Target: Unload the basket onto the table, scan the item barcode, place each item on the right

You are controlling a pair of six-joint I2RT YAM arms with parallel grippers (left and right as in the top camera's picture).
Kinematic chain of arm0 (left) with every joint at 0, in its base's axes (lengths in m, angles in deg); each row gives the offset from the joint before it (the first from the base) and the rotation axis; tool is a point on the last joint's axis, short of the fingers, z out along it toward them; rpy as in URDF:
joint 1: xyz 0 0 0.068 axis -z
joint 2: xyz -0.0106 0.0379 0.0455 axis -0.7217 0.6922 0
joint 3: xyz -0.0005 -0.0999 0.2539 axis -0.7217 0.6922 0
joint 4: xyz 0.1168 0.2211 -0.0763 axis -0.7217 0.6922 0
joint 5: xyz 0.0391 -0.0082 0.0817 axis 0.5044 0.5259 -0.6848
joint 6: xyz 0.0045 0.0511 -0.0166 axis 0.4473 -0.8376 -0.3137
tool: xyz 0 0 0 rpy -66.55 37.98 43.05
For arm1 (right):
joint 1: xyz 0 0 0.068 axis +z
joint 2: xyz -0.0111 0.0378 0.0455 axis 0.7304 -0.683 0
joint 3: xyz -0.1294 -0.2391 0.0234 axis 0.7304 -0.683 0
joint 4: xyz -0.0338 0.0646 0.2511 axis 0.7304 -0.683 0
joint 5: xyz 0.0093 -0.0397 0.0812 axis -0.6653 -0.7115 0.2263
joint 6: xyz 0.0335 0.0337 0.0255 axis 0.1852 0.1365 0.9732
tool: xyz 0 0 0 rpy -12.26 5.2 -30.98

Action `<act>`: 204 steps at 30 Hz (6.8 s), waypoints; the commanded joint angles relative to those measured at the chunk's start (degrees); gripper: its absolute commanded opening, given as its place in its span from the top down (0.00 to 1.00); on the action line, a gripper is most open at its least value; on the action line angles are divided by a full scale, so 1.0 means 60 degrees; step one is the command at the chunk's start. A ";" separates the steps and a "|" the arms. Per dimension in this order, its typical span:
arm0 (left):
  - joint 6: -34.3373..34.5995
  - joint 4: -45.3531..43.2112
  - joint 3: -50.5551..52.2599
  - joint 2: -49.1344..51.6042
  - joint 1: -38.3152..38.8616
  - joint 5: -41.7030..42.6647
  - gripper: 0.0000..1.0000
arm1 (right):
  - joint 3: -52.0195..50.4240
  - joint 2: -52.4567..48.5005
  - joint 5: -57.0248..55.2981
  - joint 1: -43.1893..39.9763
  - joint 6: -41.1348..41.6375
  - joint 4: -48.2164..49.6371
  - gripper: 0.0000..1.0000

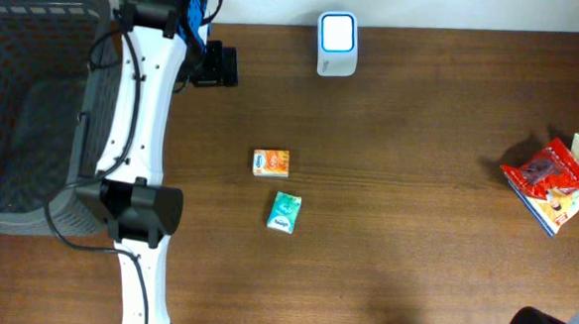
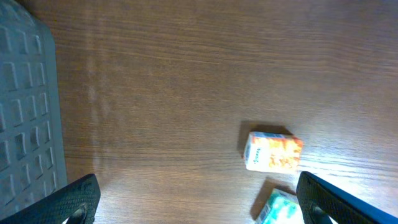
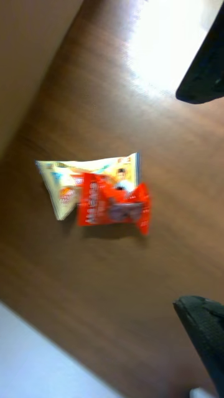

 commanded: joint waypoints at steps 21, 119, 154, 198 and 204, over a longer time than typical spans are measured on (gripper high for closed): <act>-0.1075 -0.2987 0.7610 -0.4036 0.1501 0.1388 0.01 | -0.0011 -0.0138 0.3687 0.0270 -0.1931 -0.1231 0.02; -0.2503 -1.0000 1.0251 -0.1399 0.6572 -0.6058 1.00 | -0.0117 -0.1122 0.2557 0.0259 -0.2433 -0.0685 0.01; -0.1169 -0.8732 0.8794 -0.1617 0.4954 -0.0816 1.00 | -0.0113 -0.1122 0.2022 0.0259 -0.2433 -0.0659 0.02; -0.0714 -0.7329 0.6943 -0.1548 0.3869 0.0900 0.96 | -0.0113 -0.1122 0.2022 0.0259 -0.2433 -0.0878 0.02; -0.0714 -0.7351 0.6958 -0.1585 0.2696 0.1129 0.86 | -0.0113 -0.1122 0.2029 0.0262 -0.2430 -0.0871 0.02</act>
